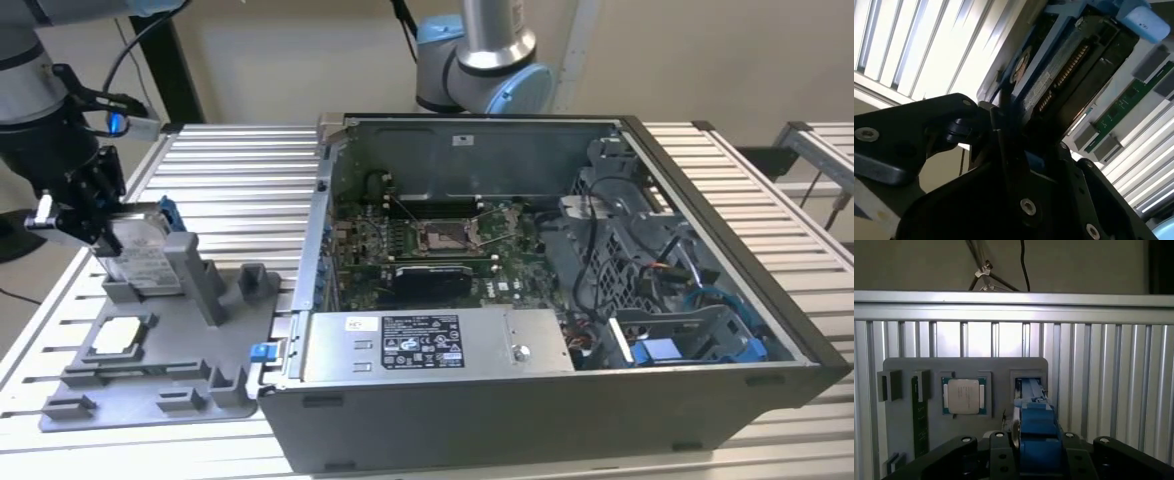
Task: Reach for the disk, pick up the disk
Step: 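Pick up the disk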
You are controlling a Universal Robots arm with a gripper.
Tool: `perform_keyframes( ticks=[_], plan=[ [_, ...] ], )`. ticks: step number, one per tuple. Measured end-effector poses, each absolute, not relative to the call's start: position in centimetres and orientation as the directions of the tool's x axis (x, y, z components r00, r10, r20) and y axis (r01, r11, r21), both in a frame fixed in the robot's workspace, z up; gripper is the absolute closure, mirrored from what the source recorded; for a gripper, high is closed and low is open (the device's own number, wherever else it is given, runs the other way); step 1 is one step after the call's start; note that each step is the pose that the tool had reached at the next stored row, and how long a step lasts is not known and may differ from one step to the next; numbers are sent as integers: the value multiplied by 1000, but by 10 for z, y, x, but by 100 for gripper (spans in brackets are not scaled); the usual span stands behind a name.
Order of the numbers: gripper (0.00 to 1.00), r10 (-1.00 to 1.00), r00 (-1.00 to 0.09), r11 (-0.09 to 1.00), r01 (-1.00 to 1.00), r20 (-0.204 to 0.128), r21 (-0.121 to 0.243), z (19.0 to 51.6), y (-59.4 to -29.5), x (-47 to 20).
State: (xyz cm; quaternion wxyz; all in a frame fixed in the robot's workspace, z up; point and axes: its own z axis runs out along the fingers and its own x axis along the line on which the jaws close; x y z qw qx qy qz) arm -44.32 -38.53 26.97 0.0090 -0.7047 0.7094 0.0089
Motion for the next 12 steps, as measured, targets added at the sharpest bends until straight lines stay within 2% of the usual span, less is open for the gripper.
perform_keyframes(
  ticks=[12],
  plan=[
    [100,-1000,-7,7,-1000,-25,2,270,-385,-443]
  ],
)
